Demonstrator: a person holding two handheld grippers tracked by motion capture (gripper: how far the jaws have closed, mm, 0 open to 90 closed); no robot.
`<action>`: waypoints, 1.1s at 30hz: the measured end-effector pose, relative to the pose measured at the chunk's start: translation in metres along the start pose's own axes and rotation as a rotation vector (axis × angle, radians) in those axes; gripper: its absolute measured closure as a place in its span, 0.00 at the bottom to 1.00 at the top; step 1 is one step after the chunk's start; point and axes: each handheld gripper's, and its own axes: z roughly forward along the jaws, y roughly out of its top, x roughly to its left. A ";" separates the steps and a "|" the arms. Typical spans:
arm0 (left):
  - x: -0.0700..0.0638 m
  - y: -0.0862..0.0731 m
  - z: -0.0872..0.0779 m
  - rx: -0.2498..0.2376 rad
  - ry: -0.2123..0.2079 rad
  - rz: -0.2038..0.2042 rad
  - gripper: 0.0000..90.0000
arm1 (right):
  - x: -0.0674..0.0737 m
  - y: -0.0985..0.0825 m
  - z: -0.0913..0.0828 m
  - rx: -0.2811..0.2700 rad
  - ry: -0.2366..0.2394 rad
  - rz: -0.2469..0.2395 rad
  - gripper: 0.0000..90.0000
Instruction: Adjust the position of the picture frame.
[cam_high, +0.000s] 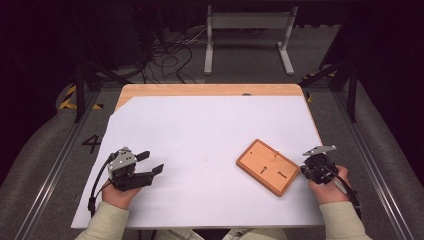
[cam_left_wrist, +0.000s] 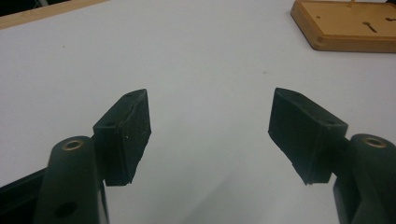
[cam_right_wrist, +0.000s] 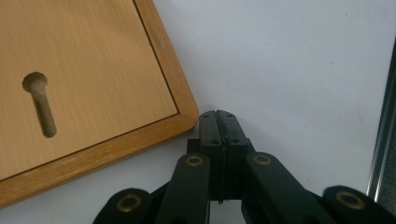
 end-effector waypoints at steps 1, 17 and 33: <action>0.000 0.000 0.000 -0.001 0.000 0.000 0.33 | 0.000 0.000 0.000 -0.001 -0.003 0.002 1.00; 0.000 0.000 0.001 0.001 -0.001 0.000 0.33 | -0.002 -0.002 0.000 -0.031 0.036 0.204 1.00; -0.001 0.000 0.004 0.008 -0.007 0.004 0.33 | 0.008 0.001 0.001 -0.057 -0.009 0.197 1.00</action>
